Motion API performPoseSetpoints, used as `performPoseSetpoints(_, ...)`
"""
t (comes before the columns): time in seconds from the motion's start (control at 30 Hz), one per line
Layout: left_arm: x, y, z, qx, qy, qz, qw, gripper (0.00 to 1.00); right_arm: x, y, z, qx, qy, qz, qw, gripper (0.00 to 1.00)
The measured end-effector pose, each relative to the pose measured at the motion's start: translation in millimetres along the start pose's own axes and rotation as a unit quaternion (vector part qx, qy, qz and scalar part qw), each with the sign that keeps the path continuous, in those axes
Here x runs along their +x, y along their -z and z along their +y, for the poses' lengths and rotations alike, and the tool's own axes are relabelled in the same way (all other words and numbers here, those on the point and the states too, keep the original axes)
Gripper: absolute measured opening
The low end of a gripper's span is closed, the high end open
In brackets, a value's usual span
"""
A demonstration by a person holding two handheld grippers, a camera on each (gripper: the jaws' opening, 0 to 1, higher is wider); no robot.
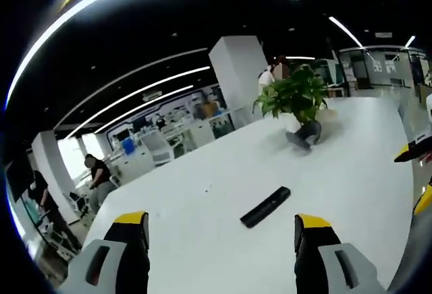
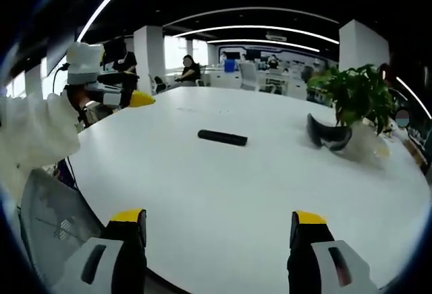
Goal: Press the specified remote control buttons in sequence, fully releasing each button before pressing the next.
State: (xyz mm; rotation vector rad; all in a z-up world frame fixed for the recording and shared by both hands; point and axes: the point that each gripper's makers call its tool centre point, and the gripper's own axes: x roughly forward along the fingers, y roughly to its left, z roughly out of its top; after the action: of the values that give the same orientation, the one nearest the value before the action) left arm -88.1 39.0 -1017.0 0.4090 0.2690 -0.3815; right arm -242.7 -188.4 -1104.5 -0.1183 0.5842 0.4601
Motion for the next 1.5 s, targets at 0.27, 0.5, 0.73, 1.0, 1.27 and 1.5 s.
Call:
performPoseSetpoints(0.27, 30, 12.5, -10.9, 0.038, 0.038, 0.035, 0.998, 0.92, 1, 2.3, 2, -0.001, -0.003, 0.006, 1.0, 0.86)
performPoseSetpoints(0.5, 57, 18.2, -18.7, 0.057, 0.071, 0.056, 0.9943, 0.9, 1, 3.1, -1, 0.002, 0.001, 0.007, 1.0, 0.85)
performPoseSetpoints(0.73, 83, 23.4, -29.6, 0.076, 0.123, 0.084, 0.9859, 0.85, 1, 4.3, -3, 0.005, 0.007, 0.011, 0.9999, 0.84)
performPoseSetpoints(1.0, 113, 34.3, -41.6, 0.097, 0.174, 0.114, 0.9732, 0.81, 3, 5.3, -4, 0.003, 0.011, 0.016, 0.9998, 0.84)
performPoseSetpoints(1.27, 140, 47.6, -44.0, 0.144, 0.201, 0.14, 0.9587, 0.77, 5, 6.3, -5, 0.001, 0.013, 0.023, 0.9996, 0.83)
performPoseSetpoints(1.5, 153, 62.1, -50.1, 0.181, 0.226, 0.167, 0.9425, 0.7, 6, 7.8, -5, -0.001, 0.013, 0.028, 0.9995, 0.83)
